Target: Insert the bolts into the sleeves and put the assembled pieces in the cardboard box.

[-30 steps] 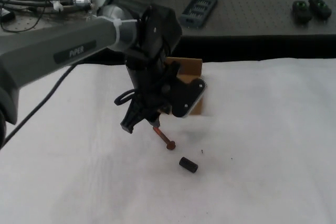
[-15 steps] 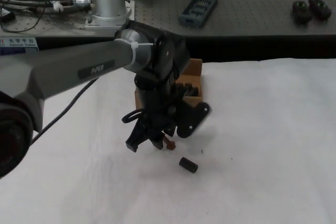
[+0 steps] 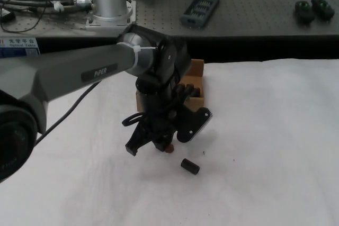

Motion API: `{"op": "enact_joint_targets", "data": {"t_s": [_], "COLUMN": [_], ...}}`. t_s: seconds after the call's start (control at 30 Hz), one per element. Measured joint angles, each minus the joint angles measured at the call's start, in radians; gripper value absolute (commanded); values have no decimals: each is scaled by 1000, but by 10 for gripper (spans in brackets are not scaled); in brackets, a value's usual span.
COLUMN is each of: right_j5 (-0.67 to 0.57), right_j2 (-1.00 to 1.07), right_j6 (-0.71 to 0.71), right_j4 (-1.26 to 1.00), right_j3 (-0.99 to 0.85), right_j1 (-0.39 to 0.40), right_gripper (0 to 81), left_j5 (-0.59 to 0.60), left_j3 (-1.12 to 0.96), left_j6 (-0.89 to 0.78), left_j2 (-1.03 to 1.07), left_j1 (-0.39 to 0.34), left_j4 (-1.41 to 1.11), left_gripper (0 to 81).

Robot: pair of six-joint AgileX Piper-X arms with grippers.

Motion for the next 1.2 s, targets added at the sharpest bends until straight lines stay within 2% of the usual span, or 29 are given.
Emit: {"op": "enact_joint_targets", "data": {"t_s": [0.3, 0.4, 0.5, 0.73, 0.97, 1.07, 1.2], "right_j5": [0, 0, 0, 0, 12, -6, -93], "right_j2": [0, 0, 0, 0, 27, 110, 293], "right_j6": [0, 0, 0, 68, 122, 145, 151], "right_j4": [0, 0, 2, 87, 192, 238, 256], "right_j3": [0, 0, 0, 0, 0, 0, 0], "right_j1": [0, 0, 0, 0, 0, 0, 0], "right_gripper": [25, 25, 25, 25, 25, 25, 25], "left_j5": [23, 30, 53, 304, 497, 572, 624], "left_j3": [0, 0, 2, 9, 9, 9, 9], "left_j6": [-70, -251, -339, -632, -814, -877, -909], "left_j2": [0, -3, -12, -164, -261, -305, -349], "left_j1": [-1, -7, -12, -7, 36, 58, 77], "left_j4": [2, -33, -70, -128, -128, -115, -89], "left_gripper": [6, 6, 6, 6, 6, 6, 6]}}
